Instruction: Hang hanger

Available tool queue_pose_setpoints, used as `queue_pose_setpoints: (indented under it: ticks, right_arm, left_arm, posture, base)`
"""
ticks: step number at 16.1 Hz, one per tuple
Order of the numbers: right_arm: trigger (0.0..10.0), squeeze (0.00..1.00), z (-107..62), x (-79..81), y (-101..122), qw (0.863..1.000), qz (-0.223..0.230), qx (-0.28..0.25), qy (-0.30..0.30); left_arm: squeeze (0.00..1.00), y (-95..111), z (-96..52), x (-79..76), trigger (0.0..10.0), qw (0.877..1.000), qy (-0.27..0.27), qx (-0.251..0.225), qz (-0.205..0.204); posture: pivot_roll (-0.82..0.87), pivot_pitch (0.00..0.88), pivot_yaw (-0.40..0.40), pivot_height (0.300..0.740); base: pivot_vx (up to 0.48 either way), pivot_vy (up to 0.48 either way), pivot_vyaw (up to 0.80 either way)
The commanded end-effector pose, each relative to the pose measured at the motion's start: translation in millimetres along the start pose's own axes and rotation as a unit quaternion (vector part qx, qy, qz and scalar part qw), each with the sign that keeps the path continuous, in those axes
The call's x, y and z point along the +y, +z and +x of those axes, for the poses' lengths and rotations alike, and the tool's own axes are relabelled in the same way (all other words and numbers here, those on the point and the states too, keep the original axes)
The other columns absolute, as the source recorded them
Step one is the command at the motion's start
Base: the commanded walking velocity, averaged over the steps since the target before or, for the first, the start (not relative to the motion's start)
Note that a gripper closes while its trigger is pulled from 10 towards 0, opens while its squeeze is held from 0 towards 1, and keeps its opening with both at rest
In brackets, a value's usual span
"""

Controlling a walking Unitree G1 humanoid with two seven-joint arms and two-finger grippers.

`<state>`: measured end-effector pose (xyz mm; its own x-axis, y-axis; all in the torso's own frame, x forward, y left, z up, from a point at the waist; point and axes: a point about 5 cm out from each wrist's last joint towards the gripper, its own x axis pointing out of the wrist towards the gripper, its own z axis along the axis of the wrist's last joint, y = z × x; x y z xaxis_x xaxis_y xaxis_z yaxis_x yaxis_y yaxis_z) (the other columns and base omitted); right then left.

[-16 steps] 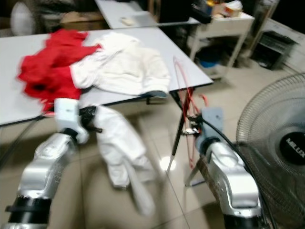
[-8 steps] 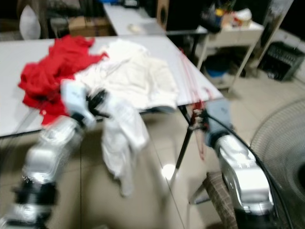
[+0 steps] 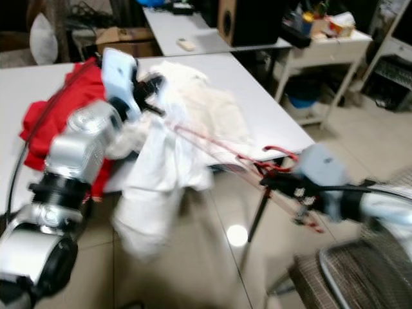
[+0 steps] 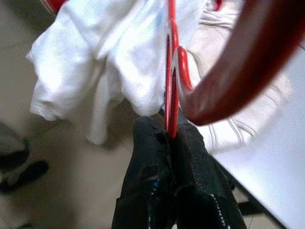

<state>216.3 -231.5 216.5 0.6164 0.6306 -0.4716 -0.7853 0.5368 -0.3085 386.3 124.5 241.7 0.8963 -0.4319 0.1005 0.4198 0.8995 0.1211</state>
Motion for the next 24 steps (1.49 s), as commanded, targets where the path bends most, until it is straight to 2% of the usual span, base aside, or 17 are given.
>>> queue_pose_setpoints:
  ticks: [1, 4, 6, 9, 14, 15, 17, 19, 20, 23, 24]
  right_arm:
    - [10.0, 0.00, -16.2, -4.7, -0.2, 1.000, -0.010, 0.025, 0.014]
    - [10.0, 0.00, -36.3, -8.2, 6.5, 0.998, -0.016, 0.032, 0.051]
    - [10.0, 0.00, -35.9, -10.1, 18.0, 0.998, -0.023, 0.004, 0.063]
    - [10.0, 0.00, -28.3, -11.2, 23.1, 0.996, -0.033, -0.008, 0.077]
    - [10.0, 0.00, -10.0, -15.0, 25.6, 0.994, -0.049, -0.018, 0.093]
    - [10.0, 0.00, -1.0, -19.5, 28.5, 0.994, -0.055, -0.027, 0.093]
    - [10.0, 0.00, 7.4, -23.4, 29.4, 0.992, -0.067, -0.028, 0.107]
    - [10.0, 0.00, 14.9, -28.6, 28.9, 0.990, -0.074, -0.027, 0.115]
    - [10.0, 0.00, 26.1, -35.6, 28.0, 0.989, -0.081, -0.025, 0.124]
    - [10.0, 0.00, 37.8, -43.8, 27.0, 0.987, -0.090, -0.018, 0.129]
    - [10.0, 0.00, 46.8, -55.5, 27.0, 0.988, -0.099, -0.010, 0.119]
  left_arm:
    - [0.00, 11.9, 3.1, 15.1, 10.0, 1.000, 0.018, -0.007, 0.021]
    - [0.00, 26.7, 13.7, 17.7, 10.0, 0.999, 0.000, -0.015, 0.039]
    - [0.00, 34.1, 19.8, 12.5, 10.0, 0.998, -0.018, -0.022, 0.049]
    - [0.00, 48.6, 25.3, 9.7, 10.0, 0.998, -0.031, -0.048, 0.038]
    - [0.00, 70.4, 25.0, 9.6, 10.0, 0.995, -0.048, -0.086, 0.030]
    - [0.00, 77.1, 21.9, 9.2, 10.0, 0.993, -0.058, -0.106, 0.013]
    - [0.00, 82.6, 18.3, 4.4, 10.0, 0.990, -0.088, -0.108, 0.029]
    - [0.00, 90.9, 15.0, 2.0, 10.0, 0.987, -0.093, -0.123, 0.036]
    - [0.00, 103.9, 11.2, -3.7, 10.0, 0.984, -0.105, -0.139, 0.045]
    - [0.00, 118.4, 6.4, -9.3, 10.0, 0.979, -0.120, -0.157, 0.049]
    - [0.00, 128.1, 1.2, -13.3, 10.0, 0.974, -0.135, -0.175, 0.046]
  posture:
    - [-0.13, 0.000, -0.036, 0.740]
    - [-0.13, 0.000, -0.038, 0.740]
    - [-0.13, 0.000, -0.037, 0.740]
    - [-0.13, 0.000, -0.037, 0.740]
    - [-0.12, 0.000, -0.042, 0.740]
    - [-0.12, 0.000, -0.042, 0.740]
    - [-0.11, 0.000, -0.049, 0.740]
    - [-0.10, 0.000, -0.066, 0.740]
    - [-0.09, 0.000, -0.077, 0.740]
    - [-0.08, 0.000, -0.082, 0.740]
    - [-0.08, 0.000, -0.083, 0.740]
  base:
    - [0.405, 0.000, 0.00]
    - [0.405, 0.000, 0.00]
    - [0.398, 0.000, 0.00]
    - [0.395, 0.000, 0.00]
    - [0.395, 0.000, 0.00]
    - [0.304, 0.000, 0.00]
    - [0.000, 0.000, 0.00]
    - [0.000, 0.000, 0.00]
    - [0.000, 0.000, 0.00]
    - [0.000, 0.000, 0.00]
    - [0.000, 0.000, 0.00]
